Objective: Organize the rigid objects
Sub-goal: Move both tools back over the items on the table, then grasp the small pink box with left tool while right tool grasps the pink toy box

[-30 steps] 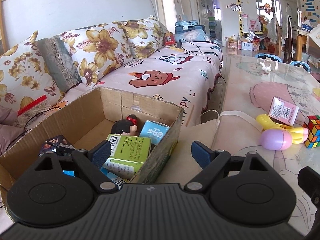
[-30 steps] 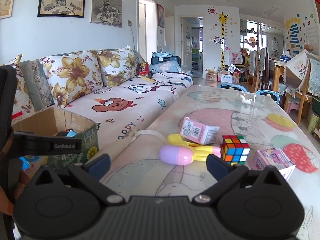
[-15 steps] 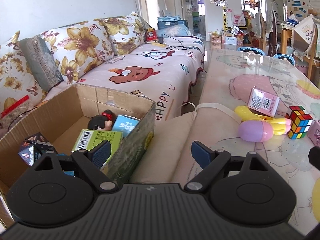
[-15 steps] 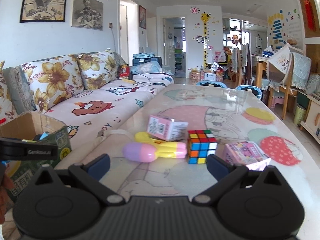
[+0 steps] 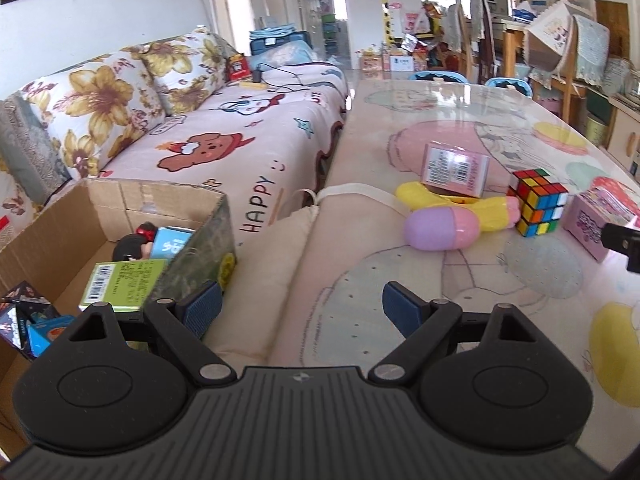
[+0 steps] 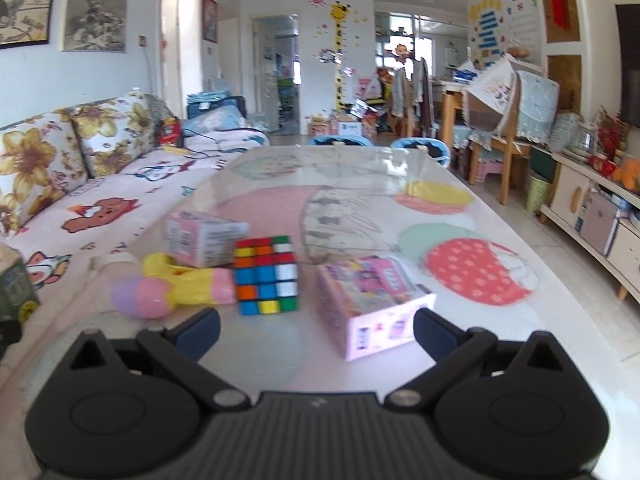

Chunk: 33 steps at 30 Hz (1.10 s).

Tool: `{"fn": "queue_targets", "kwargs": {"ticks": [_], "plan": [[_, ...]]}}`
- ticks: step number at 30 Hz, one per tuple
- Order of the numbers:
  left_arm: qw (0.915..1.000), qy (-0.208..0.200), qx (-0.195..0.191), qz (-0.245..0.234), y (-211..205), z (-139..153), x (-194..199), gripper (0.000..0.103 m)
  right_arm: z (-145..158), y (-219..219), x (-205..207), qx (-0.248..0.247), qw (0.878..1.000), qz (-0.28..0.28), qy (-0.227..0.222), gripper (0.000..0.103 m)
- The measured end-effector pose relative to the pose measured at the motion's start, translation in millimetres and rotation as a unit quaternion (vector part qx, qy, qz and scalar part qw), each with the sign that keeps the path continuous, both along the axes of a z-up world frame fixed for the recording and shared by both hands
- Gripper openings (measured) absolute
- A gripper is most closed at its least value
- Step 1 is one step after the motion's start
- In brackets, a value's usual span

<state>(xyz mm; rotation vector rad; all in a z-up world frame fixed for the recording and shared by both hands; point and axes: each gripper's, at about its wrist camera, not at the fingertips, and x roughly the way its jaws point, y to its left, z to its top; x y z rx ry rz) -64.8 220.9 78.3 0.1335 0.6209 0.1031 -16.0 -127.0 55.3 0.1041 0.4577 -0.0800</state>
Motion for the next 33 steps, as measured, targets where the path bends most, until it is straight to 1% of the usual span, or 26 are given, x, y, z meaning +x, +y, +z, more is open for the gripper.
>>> {"fn": "queue_targets", "kwargs": {"ticks": [3, 8, 11, 14, 16, 18, 23, 26, 28, 33], "plan": [[0.9998, 0.007, -0.011, -0.015, 1, -1, 0, 0.103, -7, -18, 12, 0.011, 1.0, -0.017, 0.011, 0.102], [0.999, 0.013, -0.026, -0.035, -2, -3, 1, 0.103, -17, -40, 33, 0.053, 0.998, -0.023, 0.022, 0.102], [0.9985, 0.016, -0.028, -0.045, -6, -4, 2, 0.103, -21, -47, 43, 0.076, 0.997, -0.023, 0.025, 0.102], [0.9978, 0.018, -0.027, -0.057, -7, -4, 2, 0.103, -23, -49, 49, 0.088, 0.995, -0.023, 0.029, 0.102], [0.9974, 0.018, -0.026, -0.065, -8, -5, 3, 0.103, -23, -48, 49, 0.097, 0.995, -0.018, 0.035, 0.099], [0.9968, 0.019, -0.027, -0.072, -10, -6, 4, 0.103, -22, -45, 48, 0.093, 0.995, -0.013, 0.041, 0.083], [0.9953, 0.02, -0.031, -0.089, -14, -8, 5, 0.103, -13, -47, 40, 0.087, 0.996, -0.009, 0.031, 0.08], [0.9948, 0.018, -0.029, -0.096, -16, -10, 5, 0.103, -7, -49, 36, 0.05, 0.998, -0.02, 0.025, 0.077], [0.9942, 0.019, -0.027, -0.102, -17, -11, 6, 0.103, -8, -53, 34, 0.038, 0.998, -0.025, 0.032, 0.076], [0.9924, 0.012, -0.05, -0.112, -15, -8, 12, 0.103, -16, -65, 33, 0.041, 0.997, -0.031, 0.063, 0.076]]}}
